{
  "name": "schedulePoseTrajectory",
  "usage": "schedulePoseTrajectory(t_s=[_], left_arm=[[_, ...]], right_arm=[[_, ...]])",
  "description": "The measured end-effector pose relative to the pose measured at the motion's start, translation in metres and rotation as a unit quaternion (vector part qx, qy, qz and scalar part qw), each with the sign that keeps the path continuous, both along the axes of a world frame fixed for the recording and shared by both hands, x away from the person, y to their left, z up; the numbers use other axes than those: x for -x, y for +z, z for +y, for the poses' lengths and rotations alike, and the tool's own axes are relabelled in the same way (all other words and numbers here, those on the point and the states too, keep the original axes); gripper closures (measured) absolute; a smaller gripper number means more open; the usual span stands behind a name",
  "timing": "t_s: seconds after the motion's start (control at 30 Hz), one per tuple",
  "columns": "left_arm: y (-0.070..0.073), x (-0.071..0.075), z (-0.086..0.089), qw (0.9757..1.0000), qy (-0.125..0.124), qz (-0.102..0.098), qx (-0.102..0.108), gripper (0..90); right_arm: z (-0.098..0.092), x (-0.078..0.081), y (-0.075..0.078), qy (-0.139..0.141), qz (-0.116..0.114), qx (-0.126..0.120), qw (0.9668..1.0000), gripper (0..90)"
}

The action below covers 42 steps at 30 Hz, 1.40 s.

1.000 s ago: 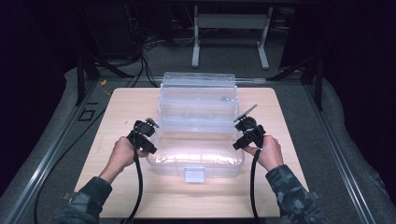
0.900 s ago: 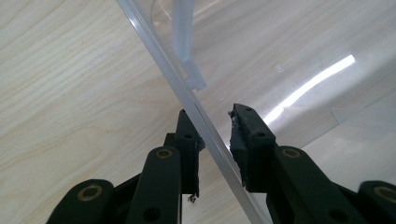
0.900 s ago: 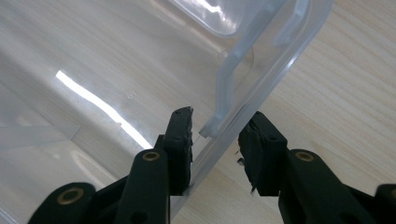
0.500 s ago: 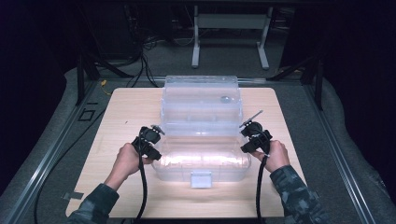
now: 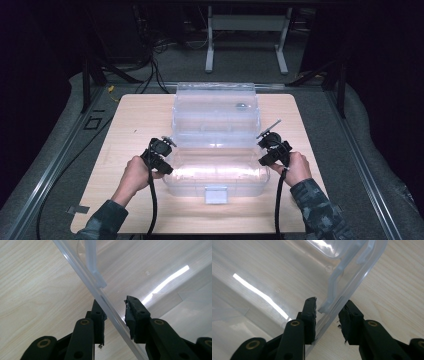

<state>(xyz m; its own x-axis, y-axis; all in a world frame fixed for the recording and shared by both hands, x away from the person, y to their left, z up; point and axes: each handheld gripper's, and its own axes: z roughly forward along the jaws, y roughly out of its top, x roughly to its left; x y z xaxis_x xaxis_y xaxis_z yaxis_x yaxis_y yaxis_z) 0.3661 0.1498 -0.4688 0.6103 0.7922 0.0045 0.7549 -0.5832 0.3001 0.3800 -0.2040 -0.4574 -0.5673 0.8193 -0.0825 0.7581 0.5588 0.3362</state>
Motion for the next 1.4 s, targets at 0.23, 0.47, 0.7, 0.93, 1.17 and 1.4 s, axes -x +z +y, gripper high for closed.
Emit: schedulePoseTrajectory(t_s=[0.23, 0.47, 0.7, 0.93, 1.17, 1.4], left_arm=[[0.012, -0.002, 0.014, 0.9993, -0.011, -0.001, 0.036, 39.4], [0.041, 0.005, 0.035, 0.9987, -0.014, -0.019, 0.045, 13.2], [0.044, 0.011, 0.063, 0.9983, 0.023, -0.039, 0.037, 0.1], [0.02, 0.012, 0.089, 0.9959, 0.07, -0.046, 0.033, 0.1], [-0.004, 0.004, 0.1, 0.9947, 0.094, -0.04, 0.014, 0.1], [-0.007, 0.004, 0.102, 0.9947, 0.094, -0.037, 0.021, 0.1]], right_arm=[[-0.007, -0.001, 0.004, 0.01, 0.014, -0.047, 0.9987, 42.4], [-0.028, 0.015, 0.024, 0.014, 0.013, -0.074, 0.997, 18.4], [-0.057, 0.03, 0.02, -0.01, 0.023, -0.062, 0.9977, 8.9], [-0.08, 0.045, 0.011, -0.034, 0.024, -0.045, 0.9981, 6.9], [-0.096, 0.053, -0.013, -0.051, 0.051, -0.03, 0.9969, 7.4], [-0.105, 0.057, -0.043, -0.066, 0.08, -0.007, 0.9945, 10.5]])
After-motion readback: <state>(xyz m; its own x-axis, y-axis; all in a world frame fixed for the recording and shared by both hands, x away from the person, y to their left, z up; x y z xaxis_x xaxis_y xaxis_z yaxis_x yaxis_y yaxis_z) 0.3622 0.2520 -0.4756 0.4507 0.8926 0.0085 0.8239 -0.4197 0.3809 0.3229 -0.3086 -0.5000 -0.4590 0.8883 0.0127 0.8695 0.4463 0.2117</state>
